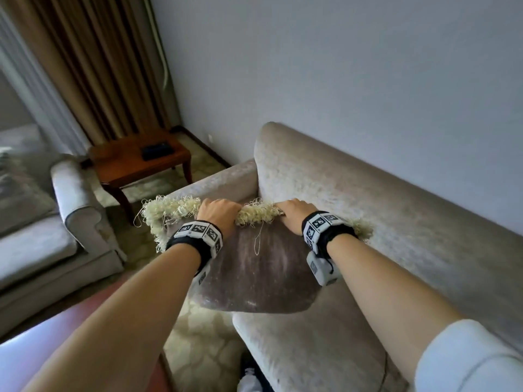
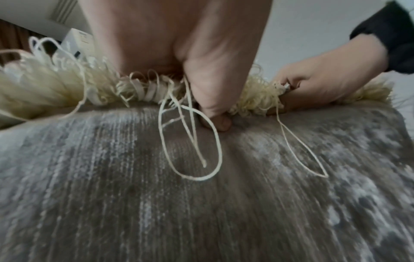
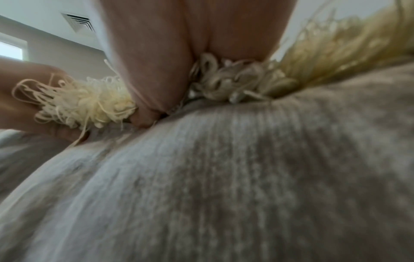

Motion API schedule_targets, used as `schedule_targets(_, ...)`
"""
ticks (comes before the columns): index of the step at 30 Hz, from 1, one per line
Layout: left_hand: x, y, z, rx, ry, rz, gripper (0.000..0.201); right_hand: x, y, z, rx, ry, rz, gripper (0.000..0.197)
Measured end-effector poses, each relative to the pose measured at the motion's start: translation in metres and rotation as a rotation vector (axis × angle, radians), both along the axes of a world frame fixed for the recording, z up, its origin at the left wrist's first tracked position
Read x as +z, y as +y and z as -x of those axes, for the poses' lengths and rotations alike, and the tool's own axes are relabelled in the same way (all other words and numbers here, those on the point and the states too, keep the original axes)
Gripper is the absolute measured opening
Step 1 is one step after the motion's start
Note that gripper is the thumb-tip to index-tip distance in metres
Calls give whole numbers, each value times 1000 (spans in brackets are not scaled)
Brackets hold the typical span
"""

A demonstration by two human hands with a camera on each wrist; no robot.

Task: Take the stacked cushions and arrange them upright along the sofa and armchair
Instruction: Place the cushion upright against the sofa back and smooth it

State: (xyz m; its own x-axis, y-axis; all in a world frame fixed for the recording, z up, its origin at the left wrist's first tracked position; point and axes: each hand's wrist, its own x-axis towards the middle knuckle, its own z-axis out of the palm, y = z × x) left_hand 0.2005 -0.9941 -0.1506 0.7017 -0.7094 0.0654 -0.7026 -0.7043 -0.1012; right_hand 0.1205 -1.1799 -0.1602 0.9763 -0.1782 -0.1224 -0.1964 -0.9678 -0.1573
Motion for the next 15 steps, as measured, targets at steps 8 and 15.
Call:
schedule_targets(8, -5, 28, -163, 125, -21, -68, 29, -9, 18, -189, 103, 6, -86, 29)
schedule_targets(15, -8, 57, -261, 192, 20, -47, 18, 0, 42, -298, 198, -8, -52, 33)
